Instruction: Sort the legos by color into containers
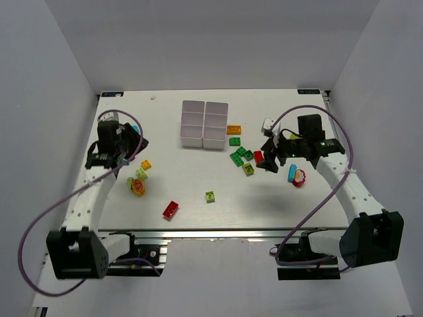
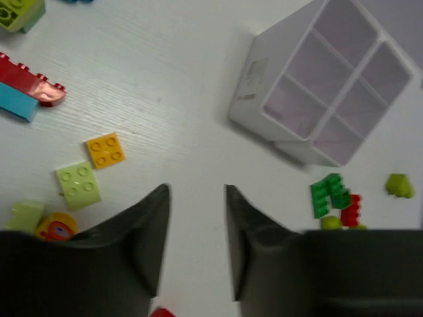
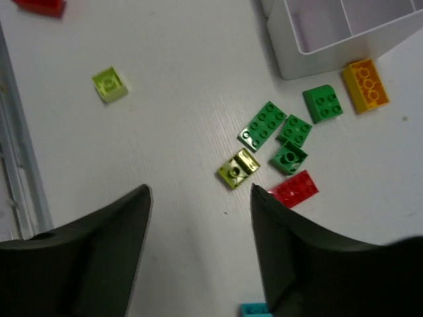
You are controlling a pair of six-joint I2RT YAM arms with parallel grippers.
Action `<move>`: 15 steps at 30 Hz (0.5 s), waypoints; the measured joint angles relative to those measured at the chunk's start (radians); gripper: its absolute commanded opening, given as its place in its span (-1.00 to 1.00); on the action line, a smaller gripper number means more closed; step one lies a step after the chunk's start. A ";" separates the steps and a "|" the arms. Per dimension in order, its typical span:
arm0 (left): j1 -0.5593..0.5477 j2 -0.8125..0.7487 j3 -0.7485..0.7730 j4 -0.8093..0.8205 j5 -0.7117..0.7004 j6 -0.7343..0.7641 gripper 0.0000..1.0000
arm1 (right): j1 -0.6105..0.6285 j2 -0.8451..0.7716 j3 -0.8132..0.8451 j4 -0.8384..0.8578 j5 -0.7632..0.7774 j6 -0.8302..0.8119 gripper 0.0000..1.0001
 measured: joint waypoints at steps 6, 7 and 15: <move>0.055 0.344 0.263 -0.154 -0.061 0.021 0.49 | 0.029 0.031 -0.001 0.120 -0.003 0.135 0.70; 0.061 0.388 0.305 -0.176 -0.084 0.032 0.49 | 0.030 0.031 -0.002 0.138 -0.004 0.154 0.70; 0.072 0.715 0.643 -0.231 -0.130 0.327 0.77 | 0.031 0.050 -0.015 0.164 -0.058 0.135 0.45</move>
